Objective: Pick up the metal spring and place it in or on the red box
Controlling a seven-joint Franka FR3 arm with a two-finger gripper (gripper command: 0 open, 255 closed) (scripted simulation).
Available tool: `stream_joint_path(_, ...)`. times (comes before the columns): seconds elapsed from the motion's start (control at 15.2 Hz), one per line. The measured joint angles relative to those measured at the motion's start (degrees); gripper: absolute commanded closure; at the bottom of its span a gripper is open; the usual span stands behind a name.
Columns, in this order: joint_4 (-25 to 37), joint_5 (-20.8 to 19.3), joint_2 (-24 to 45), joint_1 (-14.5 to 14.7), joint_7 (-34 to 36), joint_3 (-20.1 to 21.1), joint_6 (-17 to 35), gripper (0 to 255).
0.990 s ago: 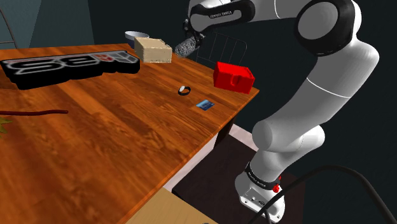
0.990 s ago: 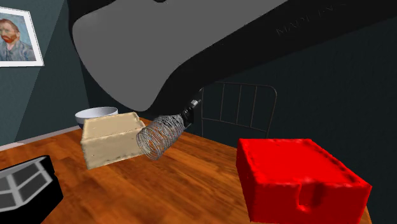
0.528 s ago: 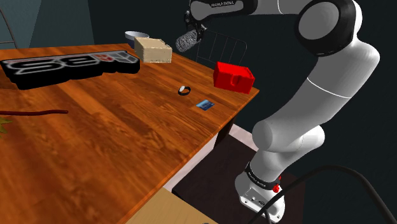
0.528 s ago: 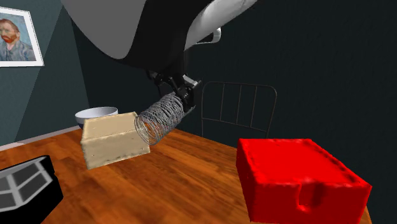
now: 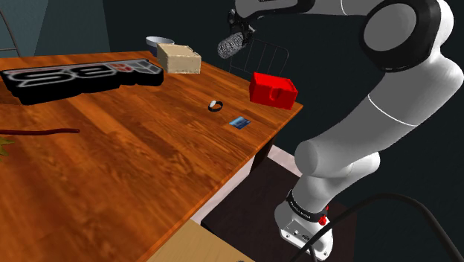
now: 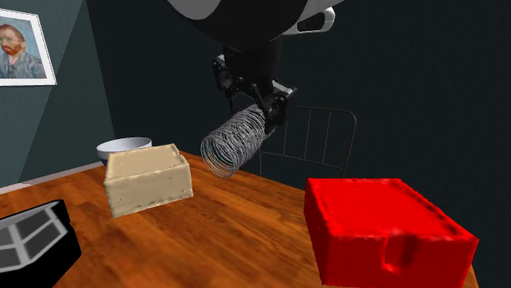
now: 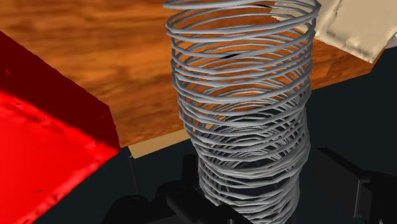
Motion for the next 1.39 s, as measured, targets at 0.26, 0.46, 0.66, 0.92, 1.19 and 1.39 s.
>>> stream_joint_path(0.26, -6.01, 4.65, -6.7, -0.07, -6.61, -4.61, 1.28, 255)
stream_joint_path(0.46, -10.2, 7.22, -11.38, 0.24, -11.24, -8.25, 1.79, 255)
stream_joint_path(0.66, -13.63, 9.16, -15.81, 0.62, -15.83, -12.04, 1.52, 255)
stream_joint_path(0.92, -17.88, 10.55, -20.56, 0.81, -21.36, -16.89, 1.75, 255)
stream_joint_path(1.19, -20.56, 10.95, -23.01, 0.86, -23.81, -19.15, 2.27, 255)
stream_joint_path(1.39, -22.96, 10.78, -23.4, 0.8, -23.63, -19.23, 4.25, 255)
